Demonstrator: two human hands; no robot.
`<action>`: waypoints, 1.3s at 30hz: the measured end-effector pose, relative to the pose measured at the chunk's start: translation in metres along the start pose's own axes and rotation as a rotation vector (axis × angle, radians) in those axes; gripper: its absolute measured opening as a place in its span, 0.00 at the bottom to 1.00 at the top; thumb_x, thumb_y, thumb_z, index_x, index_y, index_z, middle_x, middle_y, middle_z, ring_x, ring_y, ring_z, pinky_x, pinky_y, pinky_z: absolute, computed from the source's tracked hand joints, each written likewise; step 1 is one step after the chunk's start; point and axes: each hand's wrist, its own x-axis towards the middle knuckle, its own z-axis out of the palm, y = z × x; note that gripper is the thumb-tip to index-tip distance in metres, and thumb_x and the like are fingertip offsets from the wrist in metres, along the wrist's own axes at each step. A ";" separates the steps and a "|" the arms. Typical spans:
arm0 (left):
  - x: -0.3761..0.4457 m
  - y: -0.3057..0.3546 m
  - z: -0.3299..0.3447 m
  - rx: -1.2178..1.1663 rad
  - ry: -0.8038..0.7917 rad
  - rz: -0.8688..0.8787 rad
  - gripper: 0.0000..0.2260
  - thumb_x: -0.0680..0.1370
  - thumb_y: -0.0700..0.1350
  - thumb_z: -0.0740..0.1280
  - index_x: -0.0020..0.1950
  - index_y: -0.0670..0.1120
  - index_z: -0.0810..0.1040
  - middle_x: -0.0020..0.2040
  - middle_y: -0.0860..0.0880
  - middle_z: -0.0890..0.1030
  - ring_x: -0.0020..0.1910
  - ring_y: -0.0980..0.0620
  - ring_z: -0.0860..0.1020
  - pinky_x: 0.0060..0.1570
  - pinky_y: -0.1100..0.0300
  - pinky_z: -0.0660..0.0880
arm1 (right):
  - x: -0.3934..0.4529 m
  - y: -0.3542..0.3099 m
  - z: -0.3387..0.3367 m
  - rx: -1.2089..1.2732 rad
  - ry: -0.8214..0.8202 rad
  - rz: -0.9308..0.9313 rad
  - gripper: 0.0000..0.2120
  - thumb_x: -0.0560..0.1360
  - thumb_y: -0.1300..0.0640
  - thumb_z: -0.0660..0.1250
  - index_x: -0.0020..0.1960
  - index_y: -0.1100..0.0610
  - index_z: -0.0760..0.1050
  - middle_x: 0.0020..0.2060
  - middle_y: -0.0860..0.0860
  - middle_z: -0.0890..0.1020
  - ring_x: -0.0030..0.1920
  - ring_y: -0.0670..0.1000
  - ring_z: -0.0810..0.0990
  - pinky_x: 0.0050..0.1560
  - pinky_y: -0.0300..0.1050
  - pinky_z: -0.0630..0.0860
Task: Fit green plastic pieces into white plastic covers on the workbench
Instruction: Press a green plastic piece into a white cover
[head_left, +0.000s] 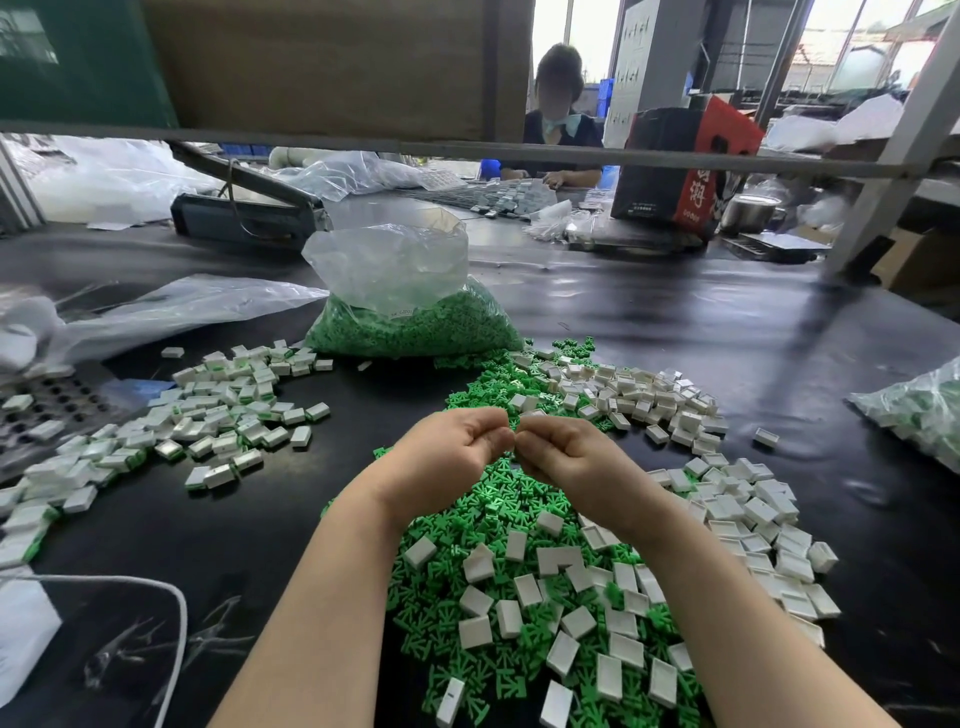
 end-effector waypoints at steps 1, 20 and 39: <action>0.000 0.001 0.000 -0.037 0.016 0.012 0.12 0.81 0.46 0.63 0.38 0.48 0.70 0.31 0.55 0.67 0.33 0.53 0.65 0.36 0.55 0.64 | 0.001 -0.001 0.000 0.065 0.015 -0.008 0.11 0.81 0.63 0.60 0.39 0.62 0.69 0.30 0.48 0.67 0.34 0.49 0.65 0.38 0.48 0.65; -0.002 0.009 -0.002 -0.341 0.151 0.020 0.04 0.77 0.38 0.69 0.47 0.46 0.82 0.36 0.53 0.83 0.34 0.61 0.79 0.37 0.70 0.73 | -0.001 0.000 -0.004 0.450 0.086 0.086 0.21 0.77 0.42 0.58 0.38 0.57 0.75 0.27 0.48 0.75 0.28 0.45 0.71 0.32 0.36 0.68; 0.003 0.017 0.002 -0.381 0.267 0.066 0.06 0.74 0.36 0.71 0.50 0.40 0.85 0.40 0.49 0.76 0.42 0.54 0.77 0.47 0.62 0.74 | 0.003 -0.005 0.018 1.105 -0.005 0.279 0.17 0.71 0.41 0.66 0.42 0.56 0.75 0.30 0.50 0.75 0.28 0.45 0.70 0.29 0.35 0.64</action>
